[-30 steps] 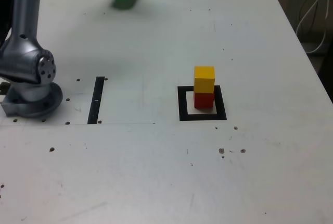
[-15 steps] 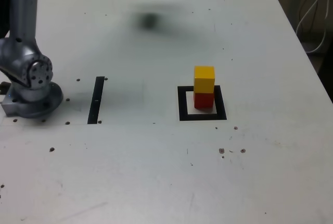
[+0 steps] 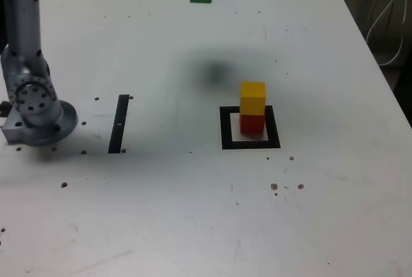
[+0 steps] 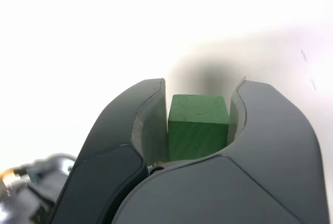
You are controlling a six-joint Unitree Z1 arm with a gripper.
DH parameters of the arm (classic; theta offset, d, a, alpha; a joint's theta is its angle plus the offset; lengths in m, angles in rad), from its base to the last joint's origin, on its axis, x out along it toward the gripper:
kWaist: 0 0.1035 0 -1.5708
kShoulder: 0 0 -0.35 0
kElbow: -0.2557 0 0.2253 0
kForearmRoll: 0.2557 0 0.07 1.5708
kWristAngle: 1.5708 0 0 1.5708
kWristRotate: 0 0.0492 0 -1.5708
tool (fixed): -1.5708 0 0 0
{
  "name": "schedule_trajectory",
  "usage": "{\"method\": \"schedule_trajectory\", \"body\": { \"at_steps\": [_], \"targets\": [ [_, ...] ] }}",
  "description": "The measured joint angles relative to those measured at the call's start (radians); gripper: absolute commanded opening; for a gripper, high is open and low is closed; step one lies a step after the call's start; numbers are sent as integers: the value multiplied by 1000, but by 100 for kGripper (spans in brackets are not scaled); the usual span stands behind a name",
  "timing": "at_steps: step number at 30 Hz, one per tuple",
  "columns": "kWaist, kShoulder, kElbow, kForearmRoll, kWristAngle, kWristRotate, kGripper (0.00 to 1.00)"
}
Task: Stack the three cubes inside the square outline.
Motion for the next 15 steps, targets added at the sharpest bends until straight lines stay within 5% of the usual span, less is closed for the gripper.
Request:
{"method": "schedule_trajectory", "body": {
  "at_steps": [7,15],
  "targets": [
    [-139,-3,-79,100,-116,-136,13],
    [-226,-2,-87,113,-162,-256,13]
  ]
}}
